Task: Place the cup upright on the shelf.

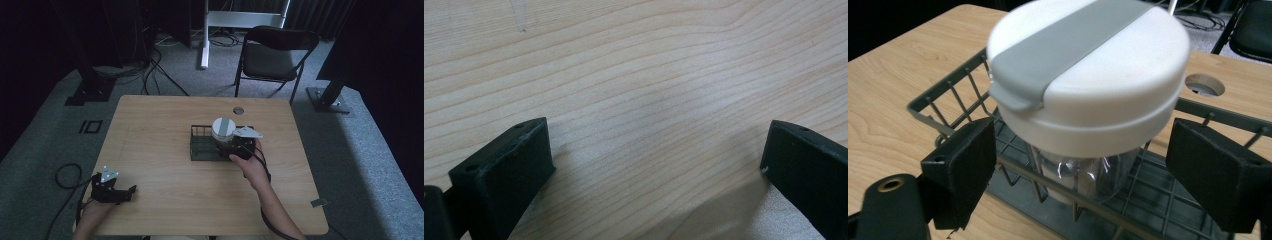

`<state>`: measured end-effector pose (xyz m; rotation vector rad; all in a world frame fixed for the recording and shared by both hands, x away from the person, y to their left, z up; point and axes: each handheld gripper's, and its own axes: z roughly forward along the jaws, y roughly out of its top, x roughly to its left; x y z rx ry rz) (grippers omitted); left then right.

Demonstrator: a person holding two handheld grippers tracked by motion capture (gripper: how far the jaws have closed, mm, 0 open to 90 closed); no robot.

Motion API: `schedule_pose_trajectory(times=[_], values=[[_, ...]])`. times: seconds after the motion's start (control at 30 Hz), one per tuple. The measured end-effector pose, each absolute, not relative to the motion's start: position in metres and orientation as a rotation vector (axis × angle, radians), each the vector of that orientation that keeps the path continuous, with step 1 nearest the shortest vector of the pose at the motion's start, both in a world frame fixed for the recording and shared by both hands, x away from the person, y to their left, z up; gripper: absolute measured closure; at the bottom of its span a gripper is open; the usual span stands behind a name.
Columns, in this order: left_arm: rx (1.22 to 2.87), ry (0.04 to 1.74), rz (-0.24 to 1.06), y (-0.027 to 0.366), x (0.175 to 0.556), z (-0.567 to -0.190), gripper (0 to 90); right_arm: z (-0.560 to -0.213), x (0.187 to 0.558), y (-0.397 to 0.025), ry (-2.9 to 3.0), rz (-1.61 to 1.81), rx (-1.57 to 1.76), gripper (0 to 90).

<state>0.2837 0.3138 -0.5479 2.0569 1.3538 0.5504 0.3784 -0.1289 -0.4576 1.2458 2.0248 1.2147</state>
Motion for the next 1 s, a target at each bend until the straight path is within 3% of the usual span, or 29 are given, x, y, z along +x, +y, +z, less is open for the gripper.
schedule_pose_trajectory(times=[1.0], values=[[2.057, 1.353, 0.550, 0.314, 0.284, -0.548, 0.5, -0.468, 0.334, -0.182, 1.943, 1.189, 1.238, 12.9]])
